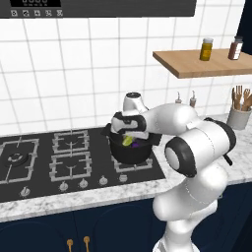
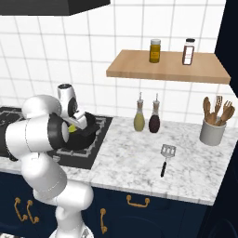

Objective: Put the eggplant and lemon wedge in the pot. Retrieve the spatula and lightly stir the vegetables in the pot.

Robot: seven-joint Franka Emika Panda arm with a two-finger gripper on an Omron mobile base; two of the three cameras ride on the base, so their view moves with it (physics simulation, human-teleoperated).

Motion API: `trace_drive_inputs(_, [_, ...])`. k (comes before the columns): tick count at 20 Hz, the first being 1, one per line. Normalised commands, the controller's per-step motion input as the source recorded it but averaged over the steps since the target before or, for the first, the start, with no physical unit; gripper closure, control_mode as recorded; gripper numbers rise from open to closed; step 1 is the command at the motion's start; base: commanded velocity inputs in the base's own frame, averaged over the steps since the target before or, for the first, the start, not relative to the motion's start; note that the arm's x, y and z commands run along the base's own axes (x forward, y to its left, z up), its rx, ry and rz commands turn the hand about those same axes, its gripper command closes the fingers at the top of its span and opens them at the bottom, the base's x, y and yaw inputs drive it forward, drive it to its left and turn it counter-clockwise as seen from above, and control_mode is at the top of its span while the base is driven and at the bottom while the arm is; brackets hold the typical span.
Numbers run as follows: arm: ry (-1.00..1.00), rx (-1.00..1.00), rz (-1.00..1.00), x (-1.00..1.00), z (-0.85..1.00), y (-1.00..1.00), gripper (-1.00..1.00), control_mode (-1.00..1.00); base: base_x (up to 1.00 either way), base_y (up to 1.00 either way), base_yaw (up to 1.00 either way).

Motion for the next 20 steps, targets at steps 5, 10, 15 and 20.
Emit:
trace_drive_inputs(5, [-0.03,0.0,0.0,-0.03,0.14,0.0,-1.0,-1.0,0.0,0.0,0.0])
trace_drive_inputs(10, [-0.05,0.0,0.0,0.0,0.45,0.0,-1.0,-1.0,0.0,0.0,0.0])
trace_drive_inputs(15, [-0.09,0.0,0.0,-0.59,1.0,-0.39,-1.0,-1.0,0.0,0.0,0.0])
trace_drive_inputs(20, [0.0,0.03,0.0,-0.66,0.9,-0.97,-1.0,-1.0,0.0,0.0,0.0])
